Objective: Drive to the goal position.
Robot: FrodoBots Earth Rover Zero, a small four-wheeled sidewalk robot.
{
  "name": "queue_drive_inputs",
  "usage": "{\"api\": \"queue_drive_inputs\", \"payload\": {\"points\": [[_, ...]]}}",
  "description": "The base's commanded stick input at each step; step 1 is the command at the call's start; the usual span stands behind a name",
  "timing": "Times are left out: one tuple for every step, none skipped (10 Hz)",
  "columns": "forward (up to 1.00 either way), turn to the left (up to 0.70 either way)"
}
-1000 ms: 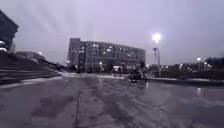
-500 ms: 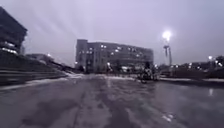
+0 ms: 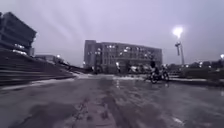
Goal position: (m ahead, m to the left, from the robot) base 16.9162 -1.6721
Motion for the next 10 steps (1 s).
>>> {"api": "queue_drive_inputs", "payload": {"points": [[1.0,0.27],[1.0,0.27],[1.0,0.27],[1.0,0.27],[1.0,0.27],[1.0,0.15],[1.0,0.0],[1.0,0.0],[1.0,0.0],[1.0,0.0]]}}
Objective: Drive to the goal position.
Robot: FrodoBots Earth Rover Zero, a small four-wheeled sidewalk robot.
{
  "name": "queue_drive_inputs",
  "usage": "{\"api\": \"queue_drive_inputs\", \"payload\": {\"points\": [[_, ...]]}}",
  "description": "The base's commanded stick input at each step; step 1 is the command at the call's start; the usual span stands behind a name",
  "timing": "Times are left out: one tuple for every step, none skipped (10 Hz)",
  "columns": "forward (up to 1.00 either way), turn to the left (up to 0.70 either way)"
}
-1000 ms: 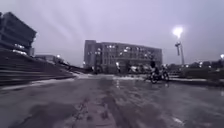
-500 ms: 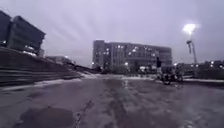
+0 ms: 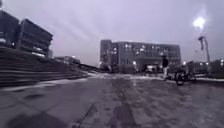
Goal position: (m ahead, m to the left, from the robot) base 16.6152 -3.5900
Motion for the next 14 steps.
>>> {"api": "queue_drive_inputs", "payload": {"points": [[1.0,0.0],[1.0,0.0],[1.0,0.0],[1.0,0.0],[1.0,0.0],[1.0,0.0],[1.0,0.0],[1.0,0.0],[1.0,0.0],[1.0,0.0],[1.0,0.0],[1.0,0.0],[1.0,0.0],[1.0,0.0]]}}
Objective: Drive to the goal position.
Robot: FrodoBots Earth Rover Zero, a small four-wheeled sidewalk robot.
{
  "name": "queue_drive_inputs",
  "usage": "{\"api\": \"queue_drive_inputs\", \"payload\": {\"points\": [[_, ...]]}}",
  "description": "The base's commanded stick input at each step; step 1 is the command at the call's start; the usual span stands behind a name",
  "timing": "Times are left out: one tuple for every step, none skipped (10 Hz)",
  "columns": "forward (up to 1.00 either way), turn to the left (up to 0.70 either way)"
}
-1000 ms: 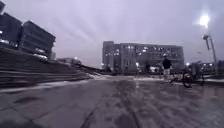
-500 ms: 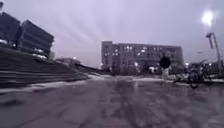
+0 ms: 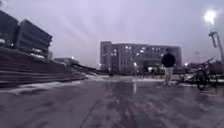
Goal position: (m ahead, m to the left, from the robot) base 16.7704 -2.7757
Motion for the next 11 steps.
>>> {"api": "queue_drive_inputs", "payload": {"points": [[1.0,0.0],[1.0,0.0],[1.0,0.0],[1.0,0.0],[1.0,0.0],[1.0,0.0],[1.0,0.0],[1.0,0.0],[1.0,0.0],[1.0,0.0],[1.0,0.0]]}}
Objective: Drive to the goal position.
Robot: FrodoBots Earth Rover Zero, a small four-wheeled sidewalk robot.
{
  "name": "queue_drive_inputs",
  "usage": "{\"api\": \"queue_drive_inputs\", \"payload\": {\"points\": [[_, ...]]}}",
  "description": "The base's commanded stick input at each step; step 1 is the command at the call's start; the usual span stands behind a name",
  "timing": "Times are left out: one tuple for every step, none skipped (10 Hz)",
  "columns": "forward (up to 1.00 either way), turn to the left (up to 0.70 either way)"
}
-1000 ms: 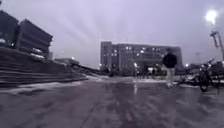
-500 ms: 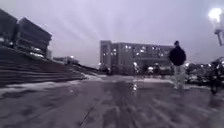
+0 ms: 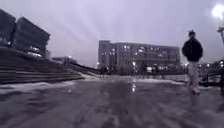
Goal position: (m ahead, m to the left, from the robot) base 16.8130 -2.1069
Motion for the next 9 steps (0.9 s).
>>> {"api": "queue_drive_inputs", "payload": {"points": [[1.0,0.0],[1.0,0.0],[1.0,0.0],[1.0,0.0],[1.0,0.0],[1.0,0.0],[1.0,0.0],[1.0,0.0],[1.0,0.0]]}}
